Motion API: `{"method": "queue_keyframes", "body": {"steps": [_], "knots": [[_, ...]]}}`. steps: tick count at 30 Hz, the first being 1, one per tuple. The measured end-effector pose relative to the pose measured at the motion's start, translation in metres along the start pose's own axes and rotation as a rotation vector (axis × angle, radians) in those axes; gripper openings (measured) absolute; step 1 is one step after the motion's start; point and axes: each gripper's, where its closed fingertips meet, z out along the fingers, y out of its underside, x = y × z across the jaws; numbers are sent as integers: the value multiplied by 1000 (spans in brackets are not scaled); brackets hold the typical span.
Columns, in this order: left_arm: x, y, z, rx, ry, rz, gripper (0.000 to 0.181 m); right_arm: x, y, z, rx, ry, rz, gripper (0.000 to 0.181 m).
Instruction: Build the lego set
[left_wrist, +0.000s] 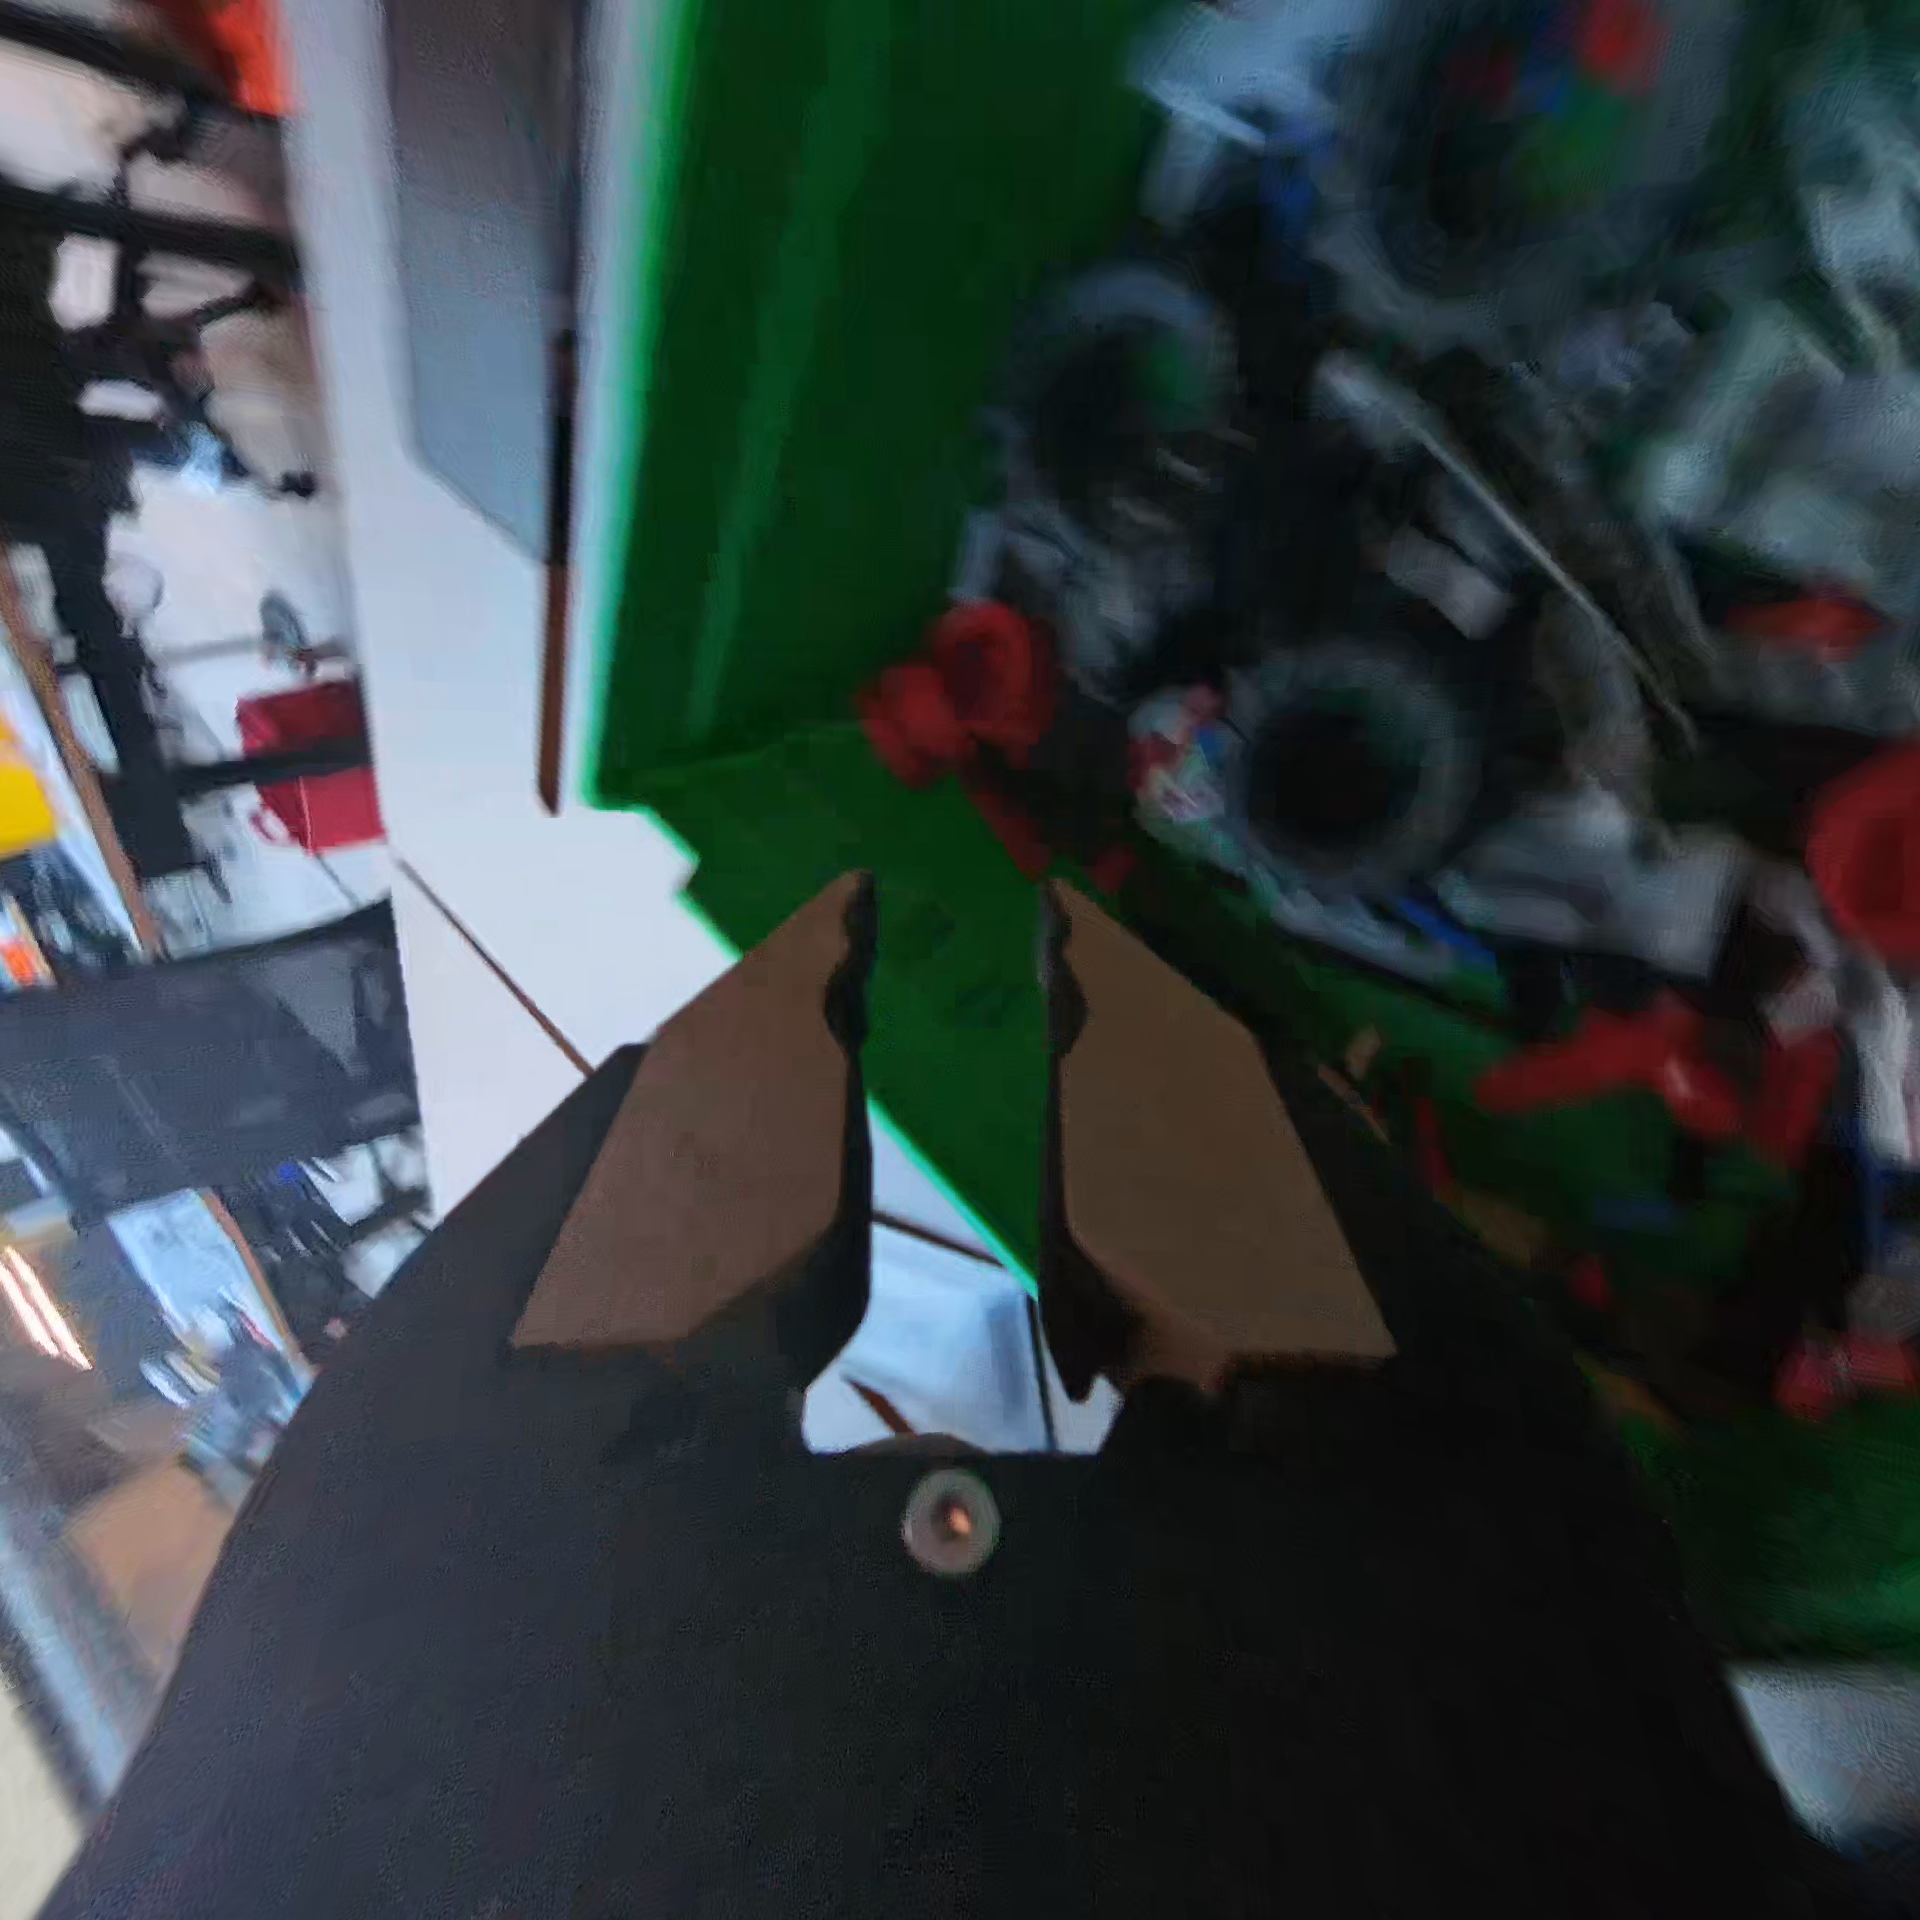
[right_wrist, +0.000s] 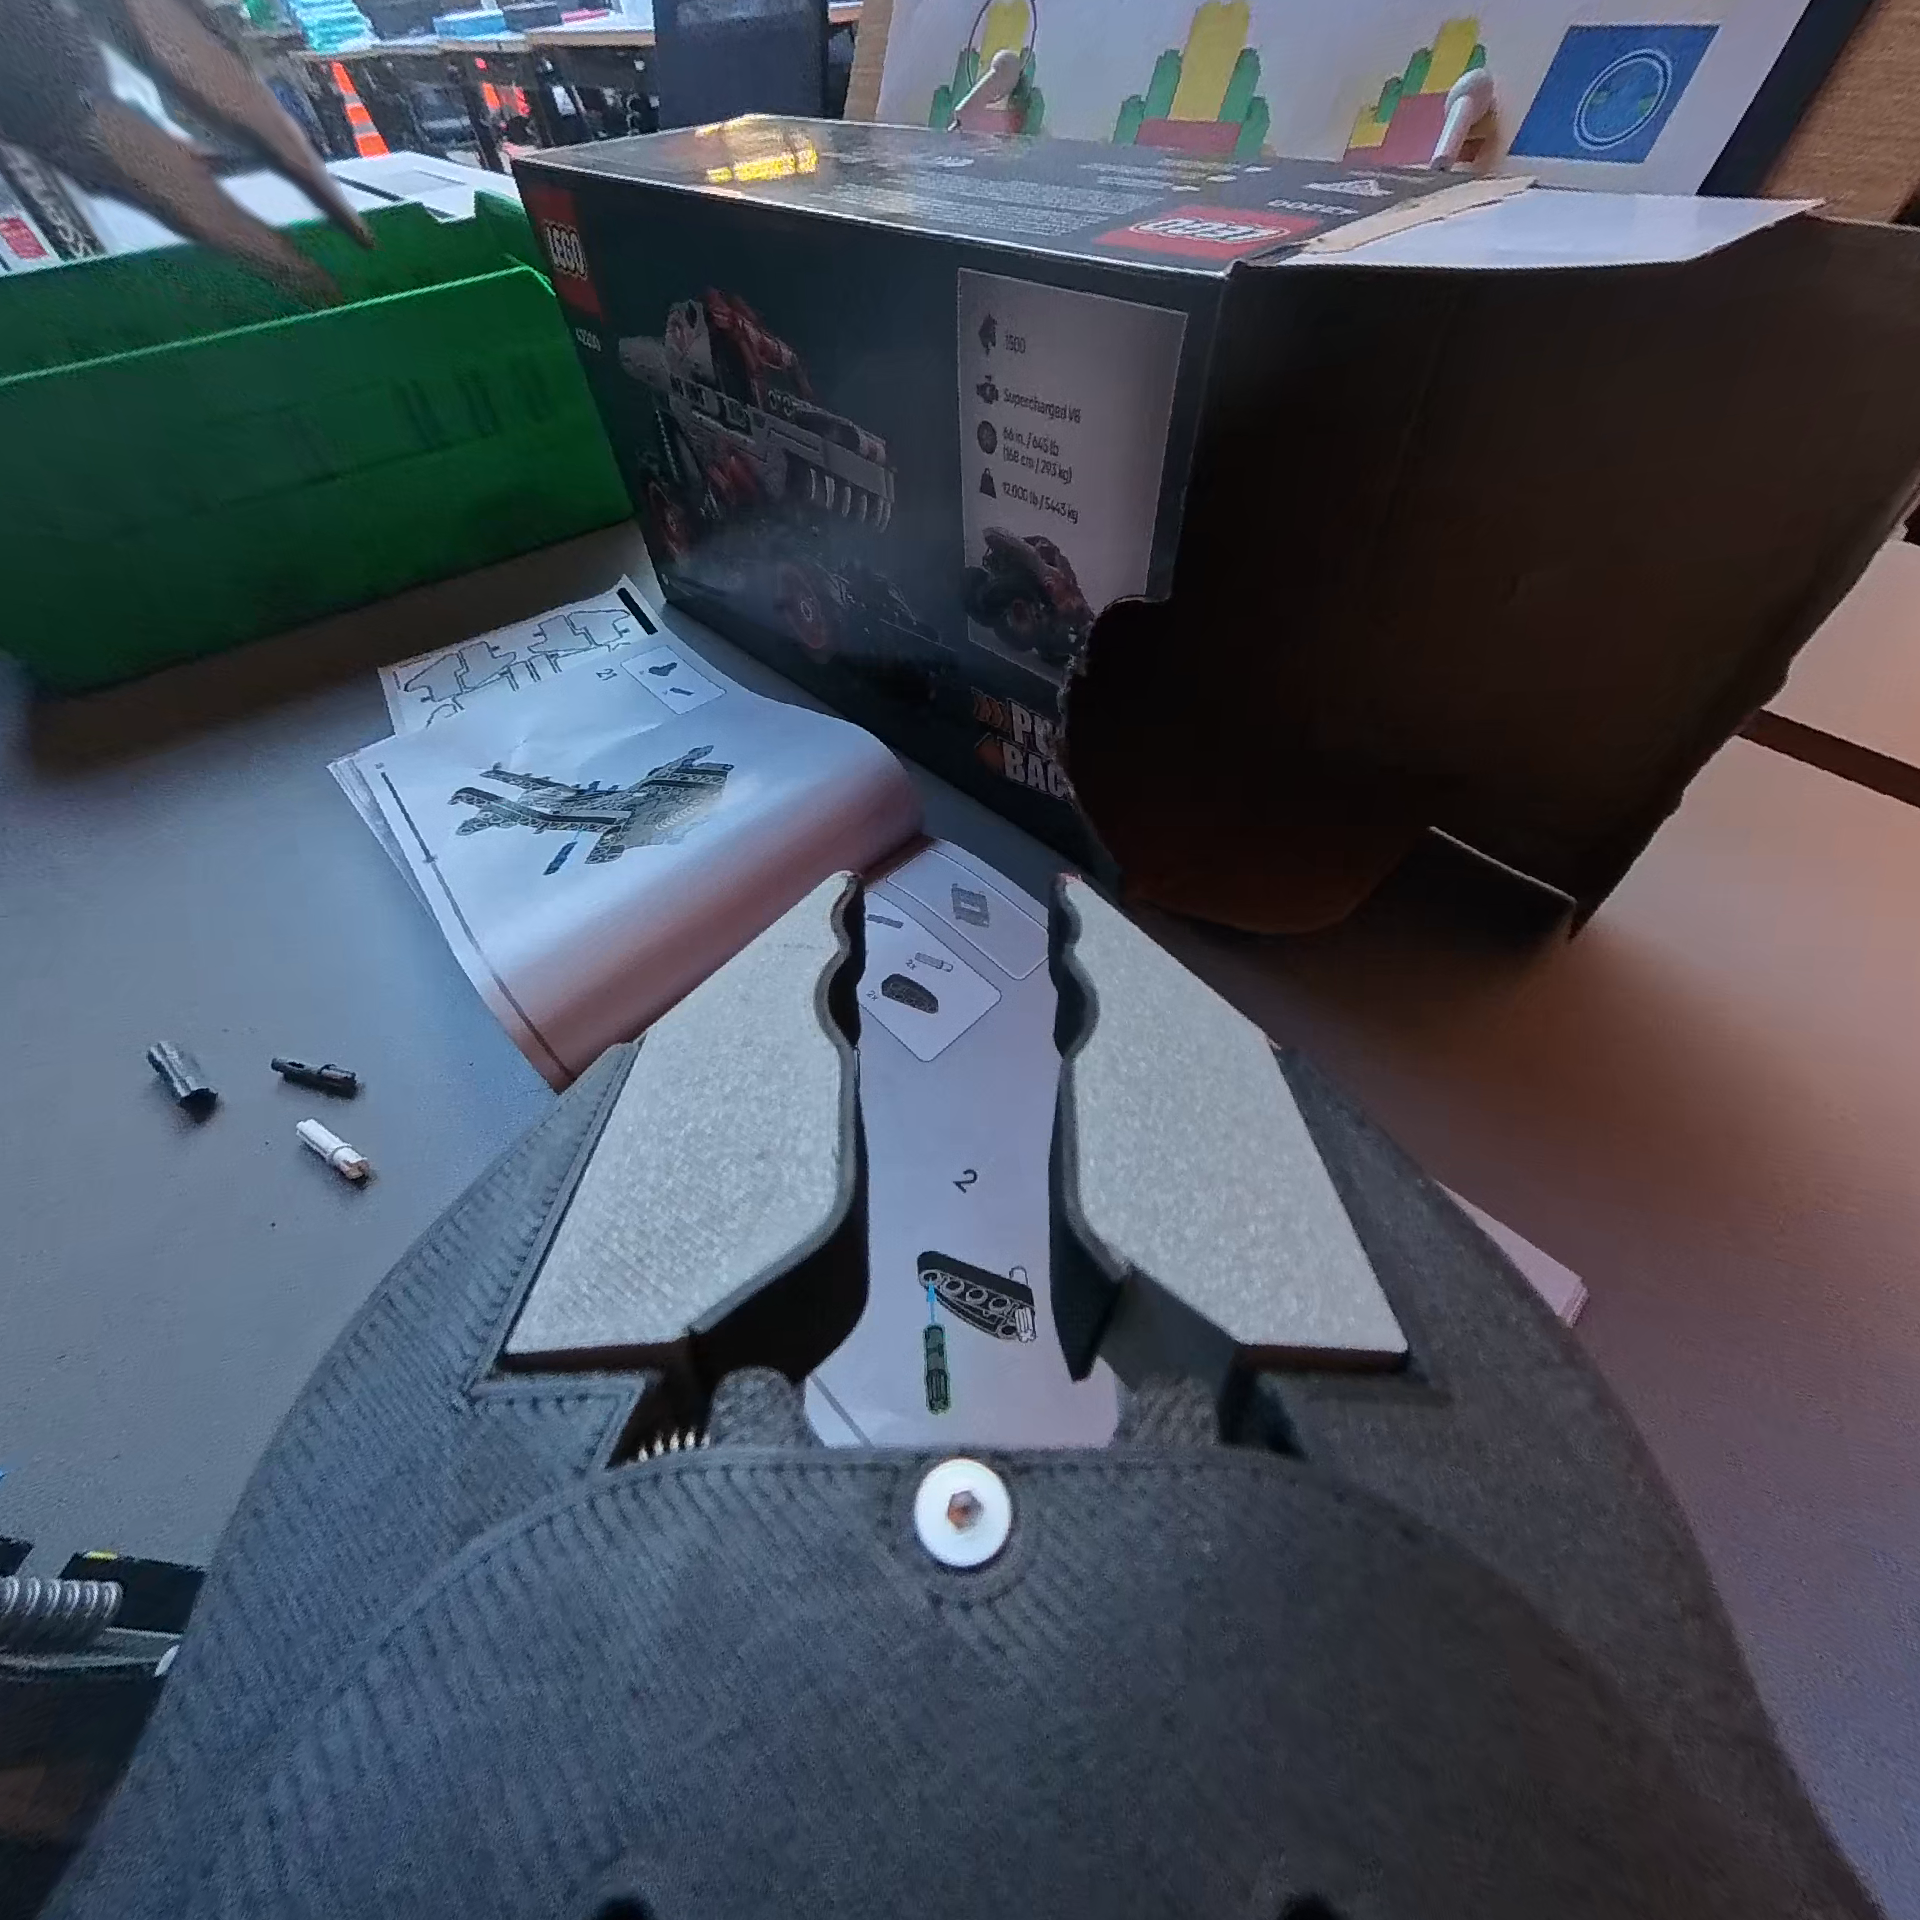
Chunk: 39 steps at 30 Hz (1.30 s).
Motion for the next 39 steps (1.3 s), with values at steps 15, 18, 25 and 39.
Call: {"method": "queue_keyframes", "body": {"steps": [15,18,25,39], "knots": [[14,-10,64,-115,59,-48,7,0,0,0,-3,-4,6,32],[31,-3,65,-156,48,158,0,0,1,1,-7,-1,2,32],[32,17,42,-217,110,111,0,0,1,1,-6,0,0,32],[14,-58,17,158,114,-104,26,0,0,0,-3,-1,5,31]]}}
